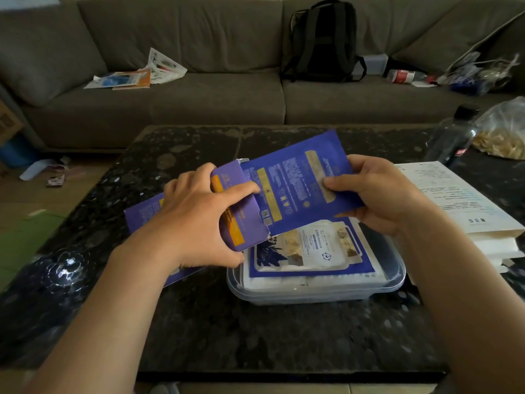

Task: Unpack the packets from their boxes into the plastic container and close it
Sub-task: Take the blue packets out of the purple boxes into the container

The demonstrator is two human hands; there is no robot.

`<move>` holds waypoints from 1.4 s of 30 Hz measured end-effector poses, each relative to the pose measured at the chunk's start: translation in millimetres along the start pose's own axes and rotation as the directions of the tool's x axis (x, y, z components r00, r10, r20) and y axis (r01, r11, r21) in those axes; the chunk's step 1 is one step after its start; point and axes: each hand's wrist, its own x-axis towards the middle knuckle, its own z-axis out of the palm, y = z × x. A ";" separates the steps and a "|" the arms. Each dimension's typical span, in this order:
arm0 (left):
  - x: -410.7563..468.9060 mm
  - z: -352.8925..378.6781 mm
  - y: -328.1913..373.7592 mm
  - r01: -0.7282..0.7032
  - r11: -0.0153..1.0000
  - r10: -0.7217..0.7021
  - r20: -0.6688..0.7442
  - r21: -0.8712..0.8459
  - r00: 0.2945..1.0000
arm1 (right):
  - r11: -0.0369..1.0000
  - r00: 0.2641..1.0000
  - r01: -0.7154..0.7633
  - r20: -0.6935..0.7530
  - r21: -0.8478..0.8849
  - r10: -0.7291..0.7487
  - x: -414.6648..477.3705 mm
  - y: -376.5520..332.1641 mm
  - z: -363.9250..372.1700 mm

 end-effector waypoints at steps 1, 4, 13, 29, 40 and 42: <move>0.3 -0.5 -0.7 0.013 1.000 -0.013 0.003 0.000 1.000 | 0.999 0.999 0.030 -0.043 0.018 -0.030 1.2 -0.8 -2.5; 0.1 -1.8 -5.9 0.062 0.998 -0.062 0.004 0.013 0.998 | 0.990 0.982 0.120 -0.155 0.069 -0.108 3.7 -5.9 -12.2; 0.0 -4.0 -13.8 0.132 0.991 -0.131 -0.033 0.020 0.991 | 0.958 0.957 0.285 0.051 0.022 -0.286 -1.1 0.2 -25.9; -0.5 -4.7 -23.6 0.284 0.957 -0.280 -0.070 0.058 0.957 | 0.698 0.963 0.198 0.269 -0.688 -0.007 2.3 18.6 -46.5; -0.5 -4.0 -20.0 0.271 0.963 -0.270 -0.035 0.014 0.962 | 0.603 0.963 0.186 0.265 -0.775 0.043 6.8 22.5 -40.2; -0.5 -4.1 -18.7 0.266 0.964 -0.265 -0.035 0.013 0.964 | 0.620 0.965 0.192 0.262 -0.761 0.022 7.7 22.3 -42.7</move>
